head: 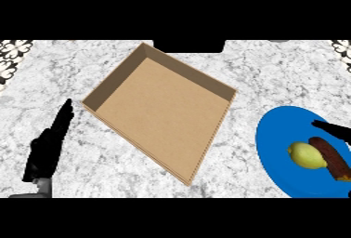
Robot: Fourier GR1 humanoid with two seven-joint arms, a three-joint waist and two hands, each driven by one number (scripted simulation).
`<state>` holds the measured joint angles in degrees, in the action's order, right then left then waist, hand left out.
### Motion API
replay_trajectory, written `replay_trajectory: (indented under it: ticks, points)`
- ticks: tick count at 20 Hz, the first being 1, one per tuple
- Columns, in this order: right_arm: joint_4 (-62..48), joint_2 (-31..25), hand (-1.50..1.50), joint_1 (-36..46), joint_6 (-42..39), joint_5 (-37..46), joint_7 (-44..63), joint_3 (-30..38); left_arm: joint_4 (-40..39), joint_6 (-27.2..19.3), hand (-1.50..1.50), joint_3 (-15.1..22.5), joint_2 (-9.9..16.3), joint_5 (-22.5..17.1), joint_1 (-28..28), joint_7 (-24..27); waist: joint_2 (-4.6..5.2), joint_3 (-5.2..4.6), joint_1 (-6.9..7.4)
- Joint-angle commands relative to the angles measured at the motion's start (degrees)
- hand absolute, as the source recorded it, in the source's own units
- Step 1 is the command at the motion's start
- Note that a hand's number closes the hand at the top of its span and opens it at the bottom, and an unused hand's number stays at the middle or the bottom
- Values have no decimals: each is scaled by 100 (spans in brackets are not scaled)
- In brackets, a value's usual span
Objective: Pick the sweet potato from the plate and place it in the cardboard box
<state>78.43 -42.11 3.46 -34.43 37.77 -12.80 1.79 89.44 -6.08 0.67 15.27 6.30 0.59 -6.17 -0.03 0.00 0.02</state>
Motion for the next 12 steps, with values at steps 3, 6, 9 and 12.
replay_trajectory:
  ticks: [3,6,9,12]
  points:
    - [-291,166,-150,181,-84,416,-228,242,-180,163,0,-192,-108,165,-103,79,2,0,3]
    - [253,208,-150,-195,-202,606,-61,73,-81,41,0,-177,-200,282,-116,-27,-3,-1,-17]
    - [-211,241,-150,-28,-79,841,-475,155,-38,242,0,-208,-234,257,-209,-139,0,0,-4]
    - [-776,315,150,47,20,869,-733,217,506,152,0,-72,-312,421,301,-235,0,1,17]
